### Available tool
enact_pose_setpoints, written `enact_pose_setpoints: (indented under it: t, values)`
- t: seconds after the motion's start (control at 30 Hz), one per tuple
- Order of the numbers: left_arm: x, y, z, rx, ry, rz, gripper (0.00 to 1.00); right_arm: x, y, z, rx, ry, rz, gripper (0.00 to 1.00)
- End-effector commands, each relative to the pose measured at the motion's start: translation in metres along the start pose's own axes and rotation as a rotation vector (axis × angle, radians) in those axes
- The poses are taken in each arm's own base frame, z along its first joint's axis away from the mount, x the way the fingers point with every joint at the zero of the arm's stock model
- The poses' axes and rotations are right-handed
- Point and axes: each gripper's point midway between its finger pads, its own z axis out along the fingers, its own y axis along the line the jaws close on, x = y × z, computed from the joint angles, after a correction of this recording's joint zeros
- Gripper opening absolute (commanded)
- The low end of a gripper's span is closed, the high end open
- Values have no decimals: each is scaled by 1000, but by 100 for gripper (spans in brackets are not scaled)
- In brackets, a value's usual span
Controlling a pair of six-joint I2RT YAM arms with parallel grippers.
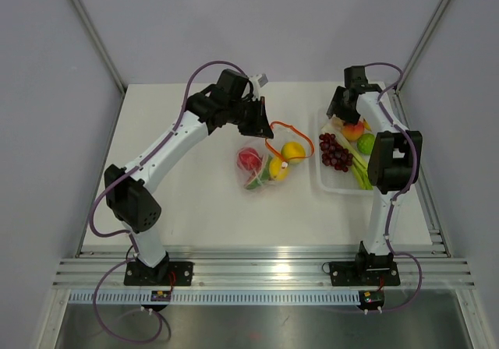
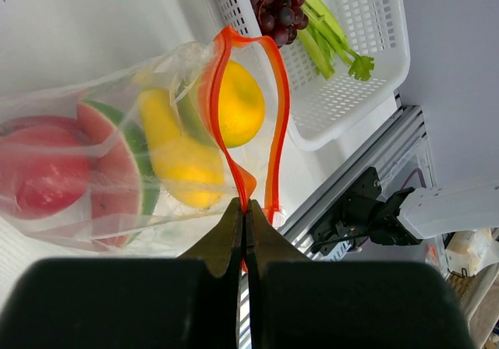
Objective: Place the food in the zip-top bag and seal the zipper
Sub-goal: Pick up the fake vegetable from the bin.
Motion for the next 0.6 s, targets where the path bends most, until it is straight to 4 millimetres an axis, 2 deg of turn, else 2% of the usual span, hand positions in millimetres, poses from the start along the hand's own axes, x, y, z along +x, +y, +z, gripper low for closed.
enact_pose_setpoints:
  t: [0.0, 0.2, 0.23, 0.33, 0.37, 0.43, 0.47, 0.53, 0.57]
  values:
    - [-19, -19, -11, 63, -50, 52, 0, -19, 1, -5, 0, -44, -2, 63]
    - [-19, -20, -11, 66, -49, 52, 0, -14, -2, -4, 4, -32, -2, 45]
    - [-19, -19, -10, 65, -47, 51, 0, -14, -2, -6, 2, -33, 0, 37]
    - [-19, -19, -10, 66, -49, 55, 0, -16, 1, -18, -15, -47, 14, 25]
    - [-19, -19, -9, 66, -45, 54, 0, -24, 3, -29, -27, -77, 20, 24]
    - [-19, -19, -7, 69, -42, 53, 0, -25, 3, -38, -33, -90, 28, 23]
    - [-20, -20, -6, 73, -40, 54, 0, -31, 2, -51, -31, -117, 29, 23]
    - [-20, -20, -4, 78, -36, 53, 0, -30, 0, -61, -30, -126, 34, 22]
    - [-20, -20, -4, 80, -35, 53, 0, -35, 1, -77, -47, -153, 42, 22]
